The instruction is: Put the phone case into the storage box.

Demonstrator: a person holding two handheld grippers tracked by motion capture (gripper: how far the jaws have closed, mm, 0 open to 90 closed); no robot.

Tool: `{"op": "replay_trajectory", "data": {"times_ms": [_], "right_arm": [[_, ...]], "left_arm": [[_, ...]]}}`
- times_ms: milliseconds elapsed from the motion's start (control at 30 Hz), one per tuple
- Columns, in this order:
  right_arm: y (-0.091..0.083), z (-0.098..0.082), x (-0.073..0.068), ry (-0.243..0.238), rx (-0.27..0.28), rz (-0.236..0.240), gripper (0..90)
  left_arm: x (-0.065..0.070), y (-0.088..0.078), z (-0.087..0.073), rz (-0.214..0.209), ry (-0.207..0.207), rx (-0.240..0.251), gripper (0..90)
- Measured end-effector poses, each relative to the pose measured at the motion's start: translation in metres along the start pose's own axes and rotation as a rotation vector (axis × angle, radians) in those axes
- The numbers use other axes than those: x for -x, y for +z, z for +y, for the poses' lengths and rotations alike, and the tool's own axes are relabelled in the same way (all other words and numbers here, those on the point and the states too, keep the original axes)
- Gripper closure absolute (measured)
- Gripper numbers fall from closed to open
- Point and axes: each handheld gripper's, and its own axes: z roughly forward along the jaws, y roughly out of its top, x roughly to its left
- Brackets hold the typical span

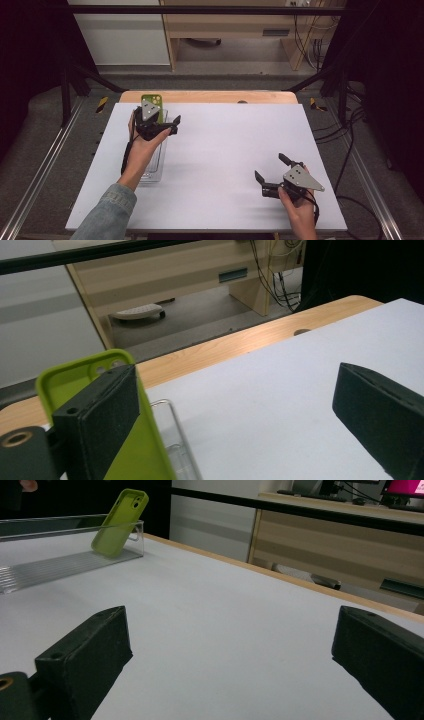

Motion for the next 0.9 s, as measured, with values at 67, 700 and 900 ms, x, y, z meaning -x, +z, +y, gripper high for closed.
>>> {"op": "replay_trajectory", "data": {"times_ms": [67,700,900], "right_arm": [[0.0,0.0,0.0,0.0,0.001,-0.001,2.7],[0.0,0.0,0.0,-0.001,-0.001,-0.002,2.6],[-0.001,0.0,0.0,0.0,0.0,-0.003,2.6]], "left_arm": [[0.004,0.001,0.001,-0.011,0.009,0.005,4.4],[0.028,-0.003,0.007,-0.09,0.012,0.035,4.3],[0.034,-0.006,0.009,-0.103,0.013,0.039,3.9]]}}
